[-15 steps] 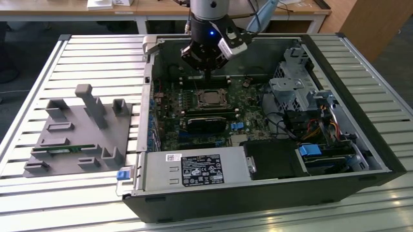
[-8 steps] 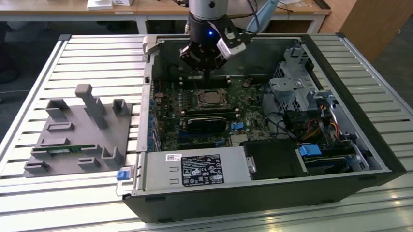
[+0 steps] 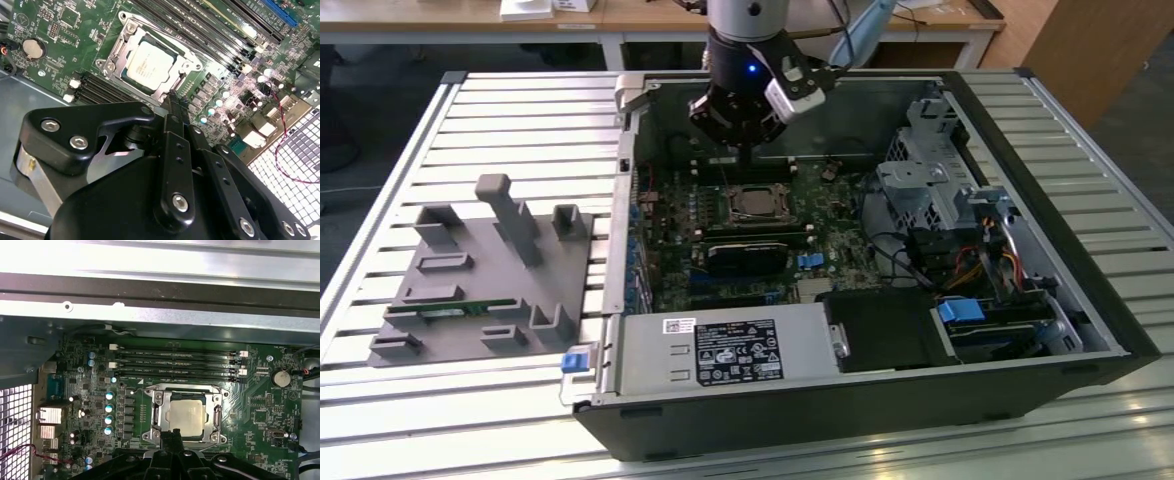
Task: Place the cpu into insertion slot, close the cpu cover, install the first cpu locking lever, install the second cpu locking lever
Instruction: 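Install the first cpu locking lever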
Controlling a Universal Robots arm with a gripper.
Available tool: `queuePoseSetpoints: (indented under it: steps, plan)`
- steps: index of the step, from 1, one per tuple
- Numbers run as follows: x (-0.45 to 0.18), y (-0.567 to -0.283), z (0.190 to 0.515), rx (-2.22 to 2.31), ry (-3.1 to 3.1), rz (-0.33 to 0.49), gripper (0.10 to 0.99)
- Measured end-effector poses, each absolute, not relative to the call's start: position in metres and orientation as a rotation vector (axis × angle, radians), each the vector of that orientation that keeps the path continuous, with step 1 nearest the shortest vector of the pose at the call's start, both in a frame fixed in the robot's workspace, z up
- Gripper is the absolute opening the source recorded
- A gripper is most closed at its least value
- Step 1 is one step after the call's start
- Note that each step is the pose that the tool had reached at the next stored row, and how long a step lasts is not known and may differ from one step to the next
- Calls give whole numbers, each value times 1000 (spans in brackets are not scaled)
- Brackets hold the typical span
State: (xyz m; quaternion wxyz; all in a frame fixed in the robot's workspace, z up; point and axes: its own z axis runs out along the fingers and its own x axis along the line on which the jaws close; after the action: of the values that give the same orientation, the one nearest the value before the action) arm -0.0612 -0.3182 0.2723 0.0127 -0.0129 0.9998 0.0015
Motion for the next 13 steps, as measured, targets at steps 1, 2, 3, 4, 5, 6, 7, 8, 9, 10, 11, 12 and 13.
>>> queuePoseSetpoints:
  steps: [1,2,3,4,5,6,7,8,9,10,11,12,13]
  plan:
    - [-62,-318,272,-40,3116,4,106]
    - [-62,-318,272,-40,3116,5,106]
    - [-62,-318,272,-40,3116,4,106]
    - [-63,-318,272,-40,3116,4,106]
    - [-63,-318,272,-40,3116,5,106]
    - [-63,-318,272,-40,3116,5,106]
    - [-64,-318,272,-40,3116,5,106]
    - [-65,-318,272,-40,3116,5,106]
    - [-65,-318,272,-40,3116,5,106]
    - [-66,-318,272,-40,3116,4,106]
    - [-67,-318,272,-40,3116,4,106]
    - [-68,-318,272,-40,3116,5,106]
    - [-69,-318,272,-40,3116,5,106]
